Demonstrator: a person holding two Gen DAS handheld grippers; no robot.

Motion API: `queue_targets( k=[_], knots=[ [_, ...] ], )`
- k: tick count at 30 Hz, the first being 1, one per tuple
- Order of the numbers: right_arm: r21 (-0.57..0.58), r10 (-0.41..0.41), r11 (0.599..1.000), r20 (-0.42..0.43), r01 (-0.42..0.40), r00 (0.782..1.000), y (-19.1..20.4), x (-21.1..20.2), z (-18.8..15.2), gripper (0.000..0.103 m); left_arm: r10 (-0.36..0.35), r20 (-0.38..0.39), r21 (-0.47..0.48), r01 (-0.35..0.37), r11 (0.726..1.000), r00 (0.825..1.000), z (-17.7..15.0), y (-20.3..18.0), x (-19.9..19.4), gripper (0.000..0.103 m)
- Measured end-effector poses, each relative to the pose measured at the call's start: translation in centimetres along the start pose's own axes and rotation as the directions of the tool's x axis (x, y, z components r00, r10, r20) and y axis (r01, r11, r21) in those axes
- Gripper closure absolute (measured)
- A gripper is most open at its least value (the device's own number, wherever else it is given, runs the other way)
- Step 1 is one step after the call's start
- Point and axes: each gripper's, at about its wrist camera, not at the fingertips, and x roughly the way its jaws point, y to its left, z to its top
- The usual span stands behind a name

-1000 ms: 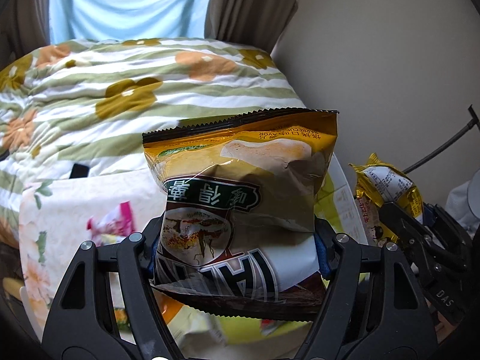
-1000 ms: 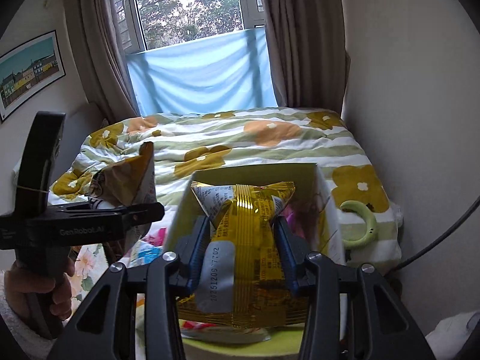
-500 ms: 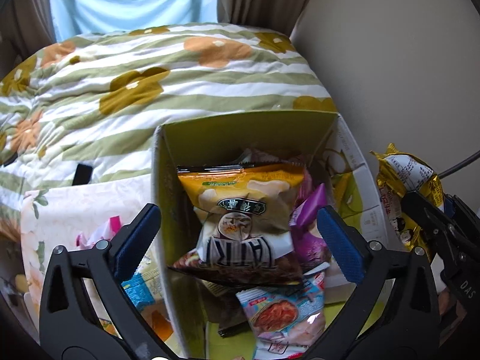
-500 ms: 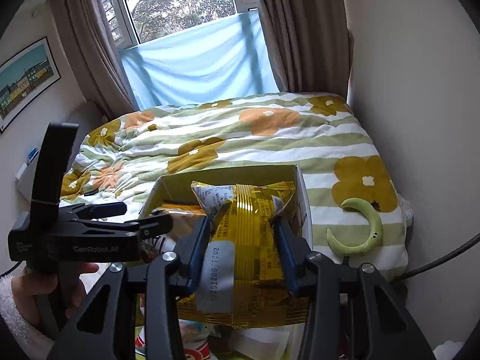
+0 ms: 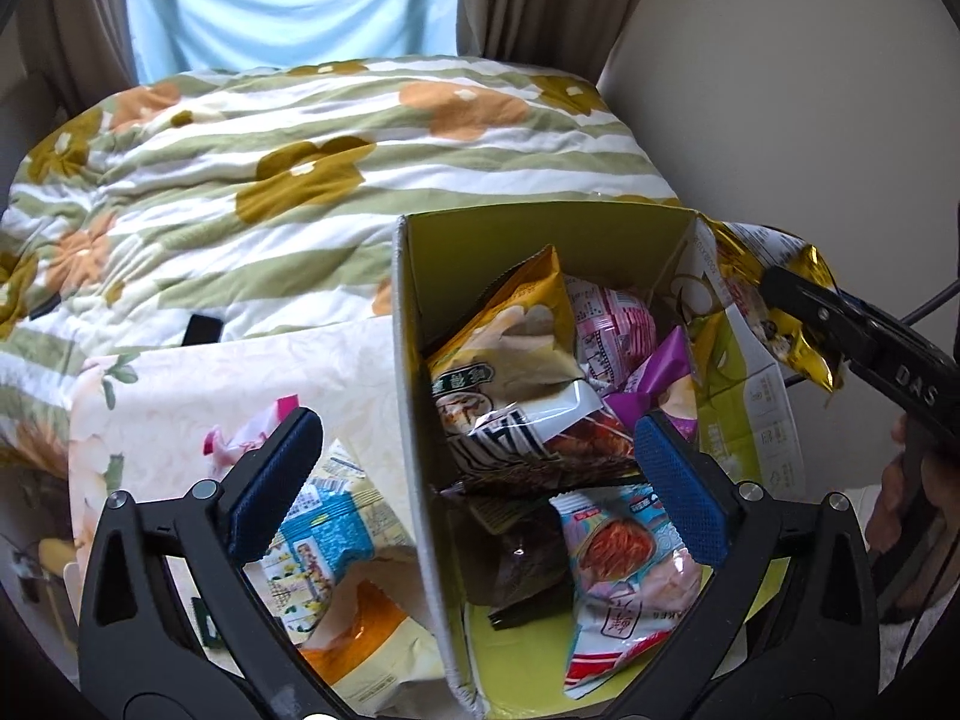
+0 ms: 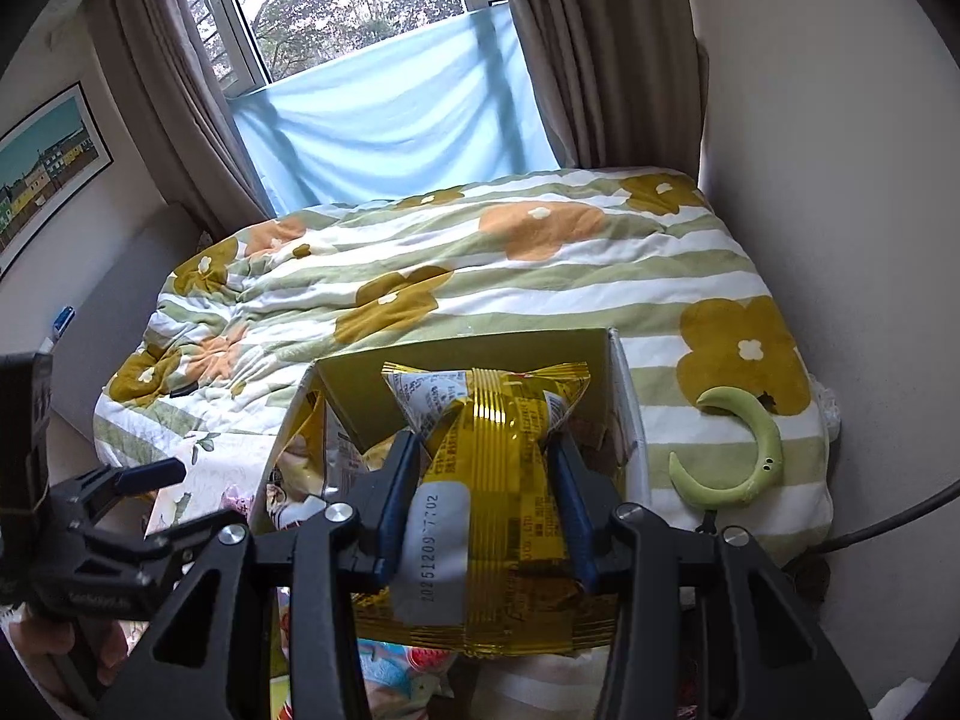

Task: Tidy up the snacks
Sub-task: 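Carry both bags into the box and open both tools to release them, then move both tools down toward the green cracker packet and orange-green bag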

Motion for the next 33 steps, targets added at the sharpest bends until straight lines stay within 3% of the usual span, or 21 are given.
queue_targets(
  k=[6,8,9,10,12,24,33],
  knots=[
    [0.003,0.034,0.999,-0.02,-0.034,0.999,0.8,2.7,0.8,0.061,0.016,-0.007,-0.011,-0.016,1.0,1.0,-0.5,1.3,0.0,0.001],
    [0.013,0.044,0.999,-0.037,-0.044,0.998,0.9,3.5,0.8,0.056,0.01,-0.005,-0.021,-0.01,1.0,1.0,-0.7,1.7,-0.2,0.001],
    [0.015,0.036,0.999,-0.042,-0.035,0.998,1.0,3.7,0.6,0.041,0.006,-0.002,-0.024,-0.006,1.0,1.0,-0.9,1.9,-0.3,0.001],
    [0.016,0.034,0.999,-0.043,-0.034,0.999,0.9,3.7,0.5,0.018,0.004,0.002,-0.025,-0.004,1.0,1.0,-1.0,2.0,-0.5,0.001],
    [0.023,0.055,0.998,-0.027,-0.054,0.998,0.9,3.2,0.0,0.001,0.006,0.011,-0.025,-0.006,1.0,1.0,-1.2,2.1,-0.8,0.001],
    [-0.034,0.049,0.998,0.013,-0.049,0.999,1.7,-0.9,-1.0,0.001,0.004,0.065,-0.036,-0.001,0.999,0.998,-2.1,1.9,-3.8,0.001],
    [-0.121,0.093,0.989,0.028,-0.089,0.995,4.5,-4.6,-0.9,0.001,0.076,0.116,-0.069,-0.068,0.995,0.99,-3.7,3.6,-8.4,0.001]
  ],
)
